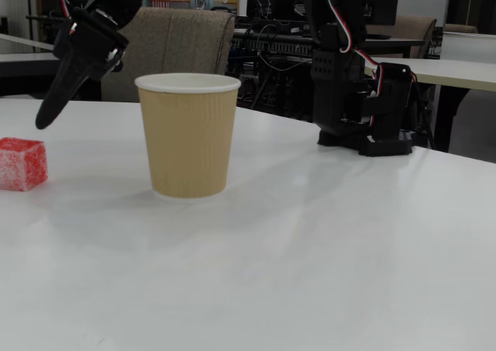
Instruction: Grasp a red cube and put it in the cup.
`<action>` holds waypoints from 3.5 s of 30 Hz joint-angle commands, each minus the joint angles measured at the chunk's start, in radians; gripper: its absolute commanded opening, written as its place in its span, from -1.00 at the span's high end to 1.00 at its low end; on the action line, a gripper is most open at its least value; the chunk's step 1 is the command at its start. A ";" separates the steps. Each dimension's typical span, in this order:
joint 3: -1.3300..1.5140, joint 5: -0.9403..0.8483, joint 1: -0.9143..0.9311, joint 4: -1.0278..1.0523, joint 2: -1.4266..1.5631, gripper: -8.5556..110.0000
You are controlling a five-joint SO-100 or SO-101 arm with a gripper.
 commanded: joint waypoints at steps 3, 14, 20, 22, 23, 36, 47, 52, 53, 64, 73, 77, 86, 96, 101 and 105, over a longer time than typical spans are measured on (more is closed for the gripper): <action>-0.114 0.012 0.002 -0.002 0.000 0.23; -0.172 0.018 0.003 -0.006 -0.061 0.23; -0.178 0.018 0.003 -0.006 -0.075 0.23; -0.186 0.018 0.005 -0.008 -0.084 0.23; -0.190 0.018 0.005 -0.009 -0.089 0.23; -0.230 0.012 0.025 -0.026 -0.143 0.22; -0.279 0.006 0.060 -0.026 -0.173 0.22; -0.284 0.006 0.069 -0.026 -0.173 0.22; -0.285 0.006 0.071 -0.026 -0.173 0.22; -0.313 0.015 0.063 -0.026 -0.184 0.23; -0.316 0.018 0.043 -0.018 -0.212 0.23; -0.316 0.018 0.040 -0.026 -0.224 0.23; -0.313 0.009 0.037 -0.025 -0.242 0.23; -0.311 0.008 0.041 0.106 -0.242 0.22; -0.310 0.008 0.046 0.112 -0.242 0.22; -0.310 0.006 0.046 0.112 -0.242 0.22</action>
